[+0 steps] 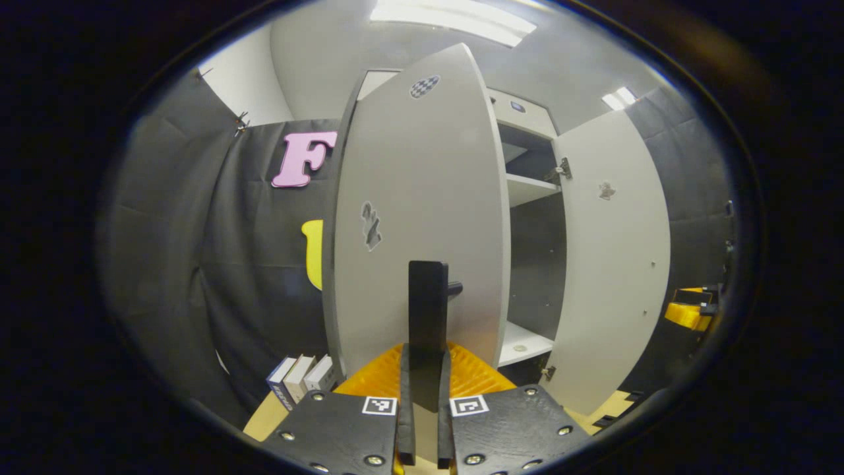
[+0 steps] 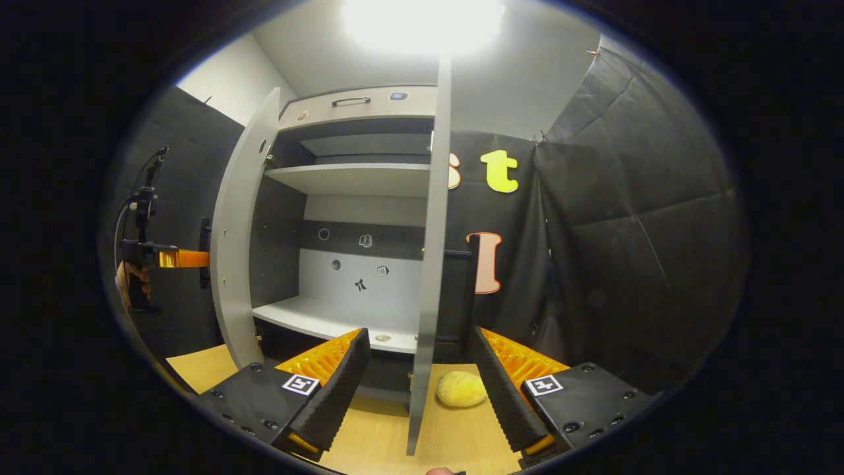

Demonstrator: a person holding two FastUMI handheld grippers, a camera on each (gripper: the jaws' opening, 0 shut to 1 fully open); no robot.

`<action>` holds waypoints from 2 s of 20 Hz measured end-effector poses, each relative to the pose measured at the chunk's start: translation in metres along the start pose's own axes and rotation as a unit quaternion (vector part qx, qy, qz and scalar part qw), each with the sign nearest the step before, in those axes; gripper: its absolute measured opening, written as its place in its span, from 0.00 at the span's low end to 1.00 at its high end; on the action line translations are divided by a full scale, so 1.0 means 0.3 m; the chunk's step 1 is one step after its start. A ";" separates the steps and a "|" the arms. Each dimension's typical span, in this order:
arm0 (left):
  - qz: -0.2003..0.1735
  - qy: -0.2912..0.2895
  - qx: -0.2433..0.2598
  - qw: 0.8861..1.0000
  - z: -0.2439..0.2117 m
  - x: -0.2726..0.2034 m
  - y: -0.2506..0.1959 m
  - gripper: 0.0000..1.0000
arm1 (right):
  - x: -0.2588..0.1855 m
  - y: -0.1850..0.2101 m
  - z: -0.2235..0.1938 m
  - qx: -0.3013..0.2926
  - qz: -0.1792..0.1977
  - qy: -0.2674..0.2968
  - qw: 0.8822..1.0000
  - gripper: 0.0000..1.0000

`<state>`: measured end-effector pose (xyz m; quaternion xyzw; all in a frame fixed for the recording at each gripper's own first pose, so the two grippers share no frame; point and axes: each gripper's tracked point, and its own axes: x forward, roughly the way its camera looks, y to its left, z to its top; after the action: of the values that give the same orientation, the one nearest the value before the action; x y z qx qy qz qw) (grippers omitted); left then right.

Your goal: Open the right door of the double-door shoe cabinet with the right hand, and open the left door with the left hand.

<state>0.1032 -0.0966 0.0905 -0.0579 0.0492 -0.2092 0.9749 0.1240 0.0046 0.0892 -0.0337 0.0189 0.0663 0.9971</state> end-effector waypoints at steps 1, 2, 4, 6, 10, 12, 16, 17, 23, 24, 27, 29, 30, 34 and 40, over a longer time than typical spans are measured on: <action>0.002 0.000 -0.001 1.000 -0.002 -0.005 0.012 0.14 | -0.001 0.006 0.000 -0.001 0.002 0.000 1.000 0.97; 0.003 0.000 -0.004 1.000 -0.002 -0.009 0.021 0.14 | -0.001 0.013 0.003 -0.003 0.005 -0.002 1.000 0.97; 0.004 0.000 -0.004 1.000 0.000 -0.018 0.036 0.16 | 0.014 0.020 0.008 -0.006 0.011 -0.004 1.000 0.98; 0.007 -0.003 -0.001 1.000 0.000 -0.027 0.061 0.15 | 0.014 0.029 0.012 -0.008 0.013 -0.006 1.000 0.98; 0.012 -0.004 0.006 1.000 0.004 -0.044 0.105 0.12 | 0.021 0.057 0.017 -0.004 0.019 -0.008 1.000 0.97; 0.022 -0.003 0.012 1.000 -0.002 -0.049 0.139 0.13 | 0.018 0.065 0.019 -0.003 0.021 -0.009 1.000 0.97; 0.068 0.003 0.021 0.997 0.001 -0.062 0.248 0.13 | 0.019 0.078 0.016 -0.003 0.023 -0.007 1.000 0.98; 0.085 0.001 0.029 0.996 0.001 -0.045 0.291 0.06 | 0.024 0.084 0.019 -0.003 0.024 -0.006 1.000 0.97; 0.052 -0.006 -0.011 0.999 0.004 -0.064 0.271 0.02 | 0.020 0.100 0.015 0.007 0.017 -0.003 1.000 0.98; 0.054 -0.006 0.000 0.999 -0.001 -0.066 0.282 0.02 | 0.019 0.104 0.013 0.010 0.015 -0.001 1.000 0.97; 0.047 0.000 0.018 0.999 -0.017 -0.069 0.281 0.02 | 0.009 0.082 0.003 0.004 -0.006 0.007 1.000 0.98; 0.040 0.003 0.021 0.999 -0.024 -0.089 0.275 0.02 | 0.007 0.077 0.002 0.003 -0.013 0.008 1.000 0.98; 0.039 0.003 0.021 0.999 -0.024 -0.102 0.271 0.02 | 0.008 0.079 0.005 0.005 -0.013 0.008 1.000 0.98; 0.056 -0.001 0.025 0.998 -0.018 -0.163 0.261 0.02 | 0.009 0.088 0.024 0.005 0.002 -0.006 1.000 0.98; 0.099 -0.005 0.027 0.995 -0.035 -0.281 0.197 0.00 | 0.003 0.089 0.033 0.000 0.034 -0.014 0.999 0.98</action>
<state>0.0491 -0.0091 0.0784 -0.0275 0.0438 -0.1122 0.9923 0.1218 0.0317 0.0975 -0.0325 0.0063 0.1006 0.9944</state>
